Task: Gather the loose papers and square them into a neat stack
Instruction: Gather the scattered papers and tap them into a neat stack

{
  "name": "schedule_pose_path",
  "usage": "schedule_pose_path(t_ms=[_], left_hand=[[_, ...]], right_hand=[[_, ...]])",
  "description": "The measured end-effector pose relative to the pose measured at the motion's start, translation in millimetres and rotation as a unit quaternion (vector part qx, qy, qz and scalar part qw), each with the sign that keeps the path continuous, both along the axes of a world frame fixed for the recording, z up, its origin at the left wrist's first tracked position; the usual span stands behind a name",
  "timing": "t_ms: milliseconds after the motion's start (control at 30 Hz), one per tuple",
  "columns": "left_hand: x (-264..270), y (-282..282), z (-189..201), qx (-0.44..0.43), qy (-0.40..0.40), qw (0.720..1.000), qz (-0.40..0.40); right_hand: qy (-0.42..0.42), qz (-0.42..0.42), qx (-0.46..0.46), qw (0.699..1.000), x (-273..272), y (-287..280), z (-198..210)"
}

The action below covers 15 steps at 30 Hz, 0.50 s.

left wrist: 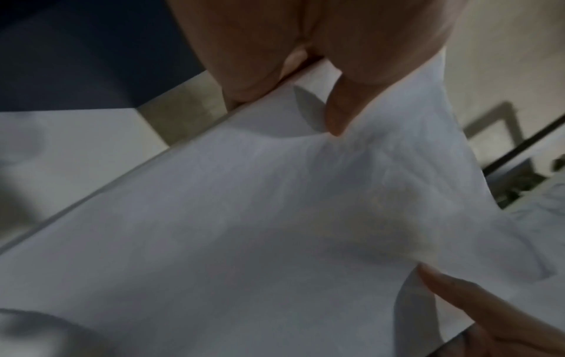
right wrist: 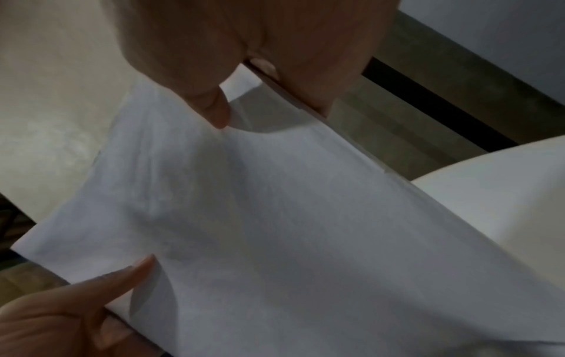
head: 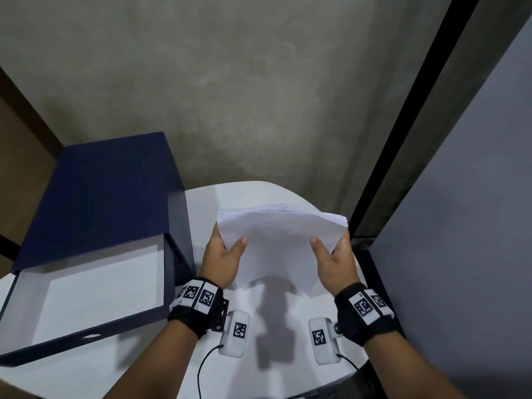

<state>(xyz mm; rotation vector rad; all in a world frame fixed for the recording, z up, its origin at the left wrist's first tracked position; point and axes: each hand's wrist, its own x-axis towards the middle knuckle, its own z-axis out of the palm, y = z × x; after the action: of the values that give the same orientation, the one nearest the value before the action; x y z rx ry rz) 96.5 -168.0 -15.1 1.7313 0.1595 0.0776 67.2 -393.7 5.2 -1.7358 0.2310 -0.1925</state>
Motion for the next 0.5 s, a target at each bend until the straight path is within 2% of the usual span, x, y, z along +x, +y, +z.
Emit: schedule_pose_path(t_ms=[167, 500], left_hand=[[-11.5, -4.4, -25.0, 0.053, 0.078, 0.995, -0.022], [-7.3, 2.2, -15.2, 0.031, 0.064, 0.997, -0.016]], right_hand=[[0.05, 0.033, -0.019, 0.998, -7.3, 2.0, -15.8], [0.022, 0.009, -0.02, 1.0, -5.7, -1.3, -17.4]])
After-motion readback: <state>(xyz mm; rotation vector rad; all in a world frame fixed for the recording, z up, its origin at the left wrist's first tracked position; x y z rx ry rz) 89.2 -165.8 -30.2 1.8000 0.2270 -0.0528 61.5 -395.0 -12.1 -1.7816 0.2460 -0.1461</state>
